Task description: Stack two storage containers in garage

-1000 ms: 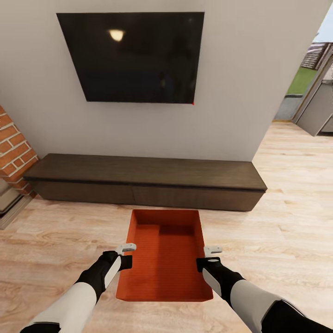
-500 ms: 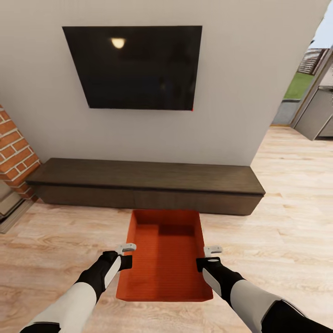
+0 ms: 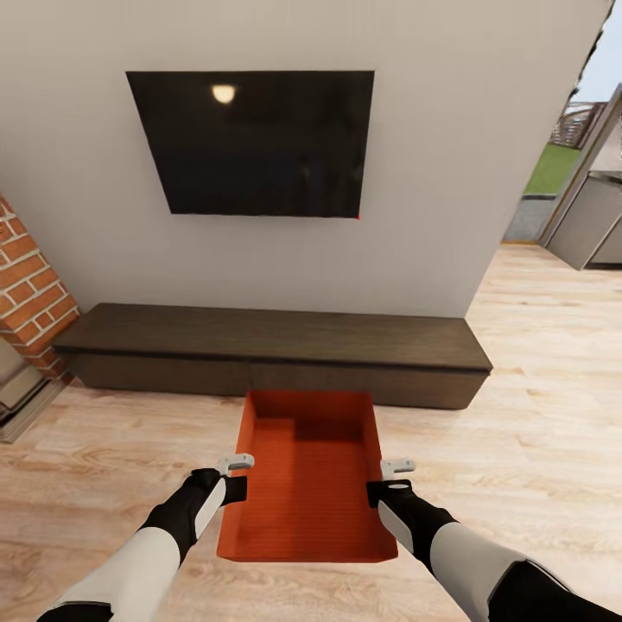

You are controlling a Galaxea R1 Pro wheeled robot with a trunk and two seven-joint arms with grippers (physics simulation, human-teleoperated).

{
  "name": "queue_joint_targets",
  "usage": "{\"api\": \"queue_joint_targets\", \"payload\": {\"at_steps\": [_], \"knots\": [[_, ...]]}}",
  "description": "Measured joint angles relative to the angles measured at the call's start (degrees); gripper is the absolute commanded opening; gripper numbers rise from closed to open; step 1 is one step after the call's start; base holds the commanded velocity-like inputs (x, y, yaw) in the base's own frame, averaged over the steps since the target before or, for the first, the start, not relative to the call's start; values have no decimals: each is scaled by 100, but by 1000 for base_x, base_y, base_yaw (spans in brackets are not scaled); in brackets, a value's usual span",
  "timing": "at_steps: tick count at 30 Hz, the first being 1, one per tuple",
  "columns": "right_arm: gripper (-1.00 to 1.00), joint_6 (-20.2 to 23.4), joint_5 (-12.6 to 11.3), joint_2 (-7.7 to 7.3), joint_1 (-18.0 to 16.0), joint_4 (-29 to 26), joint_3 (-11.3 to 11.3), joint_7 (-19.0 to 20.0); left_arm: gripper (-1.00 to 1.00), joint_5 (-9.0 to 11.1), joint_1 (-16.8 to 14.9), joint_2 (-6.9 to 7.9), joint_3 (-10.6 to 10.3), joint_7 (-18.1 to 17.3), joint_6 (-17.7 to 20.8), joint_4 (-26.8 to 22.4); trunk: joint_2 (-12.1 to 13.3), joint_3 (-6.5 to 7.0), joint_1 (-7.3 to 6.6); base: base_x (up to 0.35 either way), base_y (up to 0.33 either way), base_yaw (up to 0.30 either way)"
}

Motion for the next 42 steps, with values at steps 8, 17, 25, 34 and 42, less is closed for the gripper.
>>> {"api": "queue_joint_targets", "payload": {"at_steps": [8,17,25,34,42], "knots": [[-100,-15,-16,0,0,11,10,1,-100,-17,0,-6,4,0,-3,0,321,217,-176,0,0,0],[-100,-30,-40,0,1,27,23,2,-100,-41,0,-13,10,1,-2,0,682,461,-374,0,0,0],[-100,-19,-22,0,1,15,13,1,-100,-23,0,-7,6,0,-3,-1,1004,678,-550,0,0,0],[-100,-31,-40,0,1,26,23,2,-100,-40,0,-13,9,1,-2,-1,1365,922,-748,0,0,0],[-100,-33,-42,0,2,27,24,2,-100,-43,0,-14,11,1,-2,-2,1687,1140,-923,0,0,0]]}}
